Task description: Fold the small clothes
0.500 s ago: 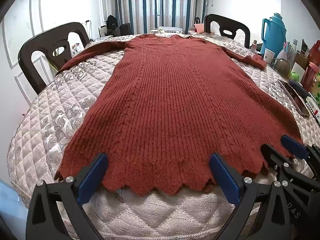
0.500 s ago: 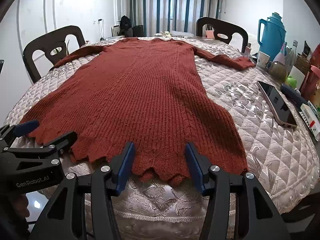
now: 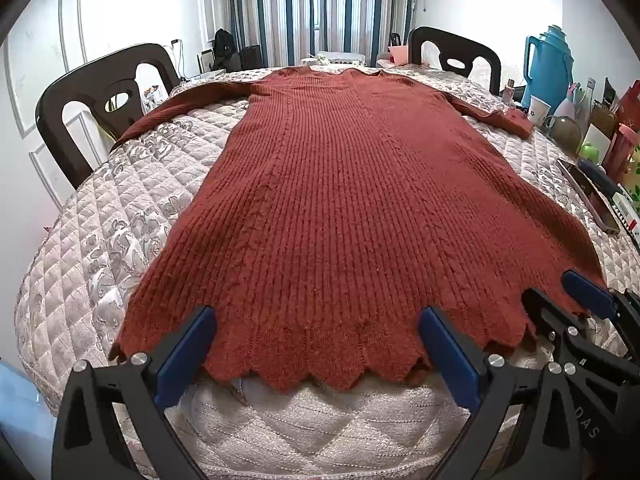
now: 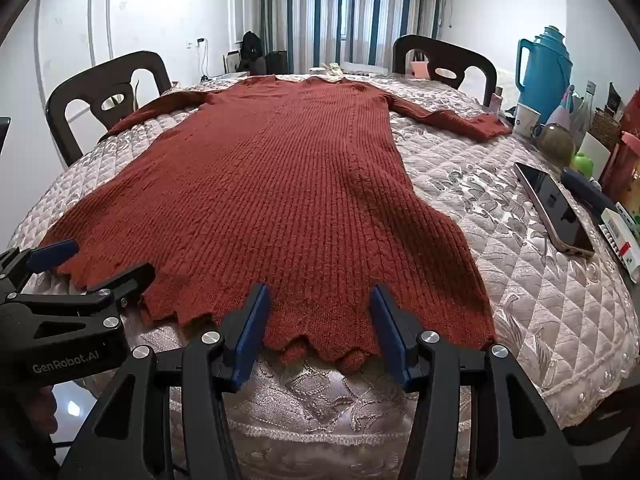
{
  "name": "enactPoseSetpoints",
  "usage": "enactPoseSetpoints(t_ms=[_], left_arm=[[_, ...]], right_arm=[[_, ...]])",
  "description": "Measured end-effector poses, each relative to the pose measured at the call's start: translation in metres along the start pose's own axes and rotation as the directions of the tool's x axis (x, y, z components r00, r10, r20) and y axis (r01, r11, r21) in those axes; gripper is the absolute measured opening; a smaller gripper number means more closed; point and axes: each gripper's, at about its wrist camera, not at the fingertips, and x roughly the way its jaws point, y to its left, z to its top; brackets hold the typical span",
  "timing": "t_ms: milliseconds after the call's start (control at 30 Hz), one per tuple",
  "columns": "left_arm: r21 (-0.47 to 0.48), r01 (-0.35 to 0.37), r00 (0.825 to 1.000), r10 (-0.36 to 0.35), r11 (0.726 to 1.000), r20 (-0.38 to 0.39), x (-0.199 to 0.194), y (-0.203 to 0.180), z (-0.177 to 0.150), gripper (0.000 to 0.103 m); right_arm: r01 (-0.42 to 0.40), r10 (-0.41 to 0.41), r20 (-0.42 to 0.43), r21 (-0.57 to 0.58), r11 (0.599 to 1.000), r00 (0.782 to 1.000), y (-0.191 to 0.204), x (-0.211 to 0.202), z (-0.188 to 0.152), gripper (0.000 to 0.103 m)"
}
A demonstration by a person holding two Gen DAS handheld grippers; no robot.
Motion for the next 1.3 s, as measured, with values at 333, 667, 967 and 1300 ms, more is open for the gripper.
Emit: enactPoseSetpoints(t_ms=[333,667,967,1300], left_arm=[[-0.043,0.052,0.999,-0.053,0.998,-0.002,-0.002,0.014,0.016,0.103],[-0.001,0.035,0.998,-0.034,0.999,0.054,0.014,0.013,0.055,0.103],[0.011,0.029,0.999,-0.029,1.000,-0.030,0.041,0.002,0.050,0.103],[0.033,0.019,0.999,-0.018,0.999,-0.031,0.041,0.000,0.050,0.103]], right_arm=[[-0.083,0.085,0.059,-0.022,0.996,0.995,0.003,-0.012,0.021,0.053],[-0.059,0.058,0.016,0.003,0.998,0.998,0.001,0.026,0.058,0.053],[-0.028,0.027,-0.055,-0.018,0.999,0.998,0.002,0.050,0.060,0.053],[-0.030,0.030,-0.050,-0.003,1.000,0.998,0.000,0.053,0.056,0.053]])
